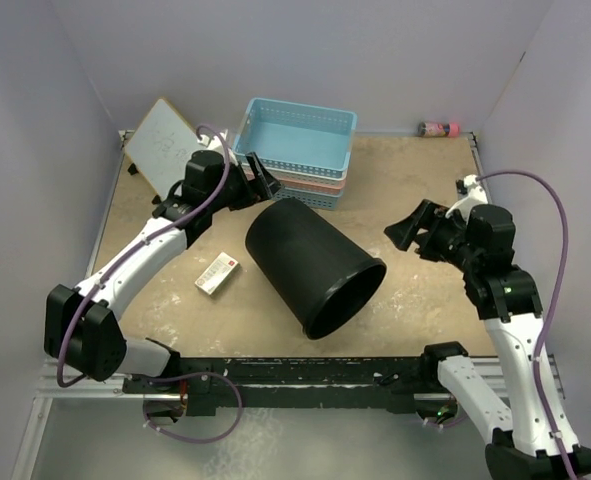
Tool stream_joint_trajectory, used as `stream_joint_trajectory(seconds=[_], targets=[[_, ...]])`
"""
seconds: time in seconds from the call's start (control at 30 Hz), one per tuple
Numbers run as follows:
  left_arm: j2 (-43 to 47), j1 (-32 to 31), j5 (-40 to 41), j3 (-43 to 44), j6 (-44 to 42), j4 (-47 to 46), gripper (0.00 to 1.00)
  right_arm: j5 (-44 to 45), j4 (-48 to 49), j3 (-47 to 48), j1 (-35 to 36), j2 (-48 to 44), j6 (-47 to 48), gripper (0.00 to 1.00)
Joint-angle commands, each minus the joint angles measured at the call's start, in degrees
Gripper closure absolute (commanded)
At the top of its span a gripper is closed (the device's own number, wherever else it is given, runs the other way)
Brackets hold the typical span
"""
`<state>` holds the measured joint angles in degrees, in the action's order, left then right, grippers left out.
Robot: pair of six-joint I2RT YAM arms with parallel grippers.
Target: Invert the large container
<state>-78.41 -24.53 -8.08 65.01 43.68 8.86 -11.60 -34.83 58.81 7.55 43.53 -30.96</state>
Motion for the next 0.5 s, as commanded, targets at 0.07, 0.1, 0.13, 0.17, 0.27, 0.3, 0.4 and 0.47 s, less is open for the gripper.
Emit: stream_joint_trajectory(seconds=[0.07, 0.1, 0.13, 0.17, 0.27, 0.3, 0.4, 0.47], targets=[[-0.2, 0.6, -5.6, -1.6, -2.7, -2.5, 0.2, -15.8, -0.3, -6.4, 0.0, -2.2, -9.3, 0.18], [-0.2, 0.6, -6.2, -2.4, -2.3, -3.4, 0.2, -16.5, 0.1, -8.5, 0.0, -2.7, -10.4, 0.17], [-0.3, 0.6, -6.8, -3.0, -1.8, -4.1, 0.2, -17.5, 0.5, -9.8, 0.0, -3.0, -11.3, 0.17], [-0.4, 0.6, -7.3, -3.6, -1.1, -4.8, 0.2, -18.9, 0.9, -11.0, 0.0, -3.0, -12.1, 0.17], [-0.4, 0.7, -7.7, -4.7, -0.3, -5.7, 0.2, -25.2, 5.3, -14.7, 0.0, -2.5, -16.7, 0.16], [-0.4, 0.6, -7.5, -5.0, -0.2, -5.7, 0.2, -27.5, 7.2, -16.2, 0.1, -2.3, -18.7, 0.15], [-0.4, 0.6, -7.5, -5.6, 0.2, -5.7, 0.2, -31.2, 11.8, -19.5, 0.3, -1.7, -22.7, 0.15], [-0.3, 0.7, -7.7, -6.3, 0.6, -6.2, 0.2, -31.5, 13.1, -20.8, 0.4, -1.4, -23.5, 0.15]])
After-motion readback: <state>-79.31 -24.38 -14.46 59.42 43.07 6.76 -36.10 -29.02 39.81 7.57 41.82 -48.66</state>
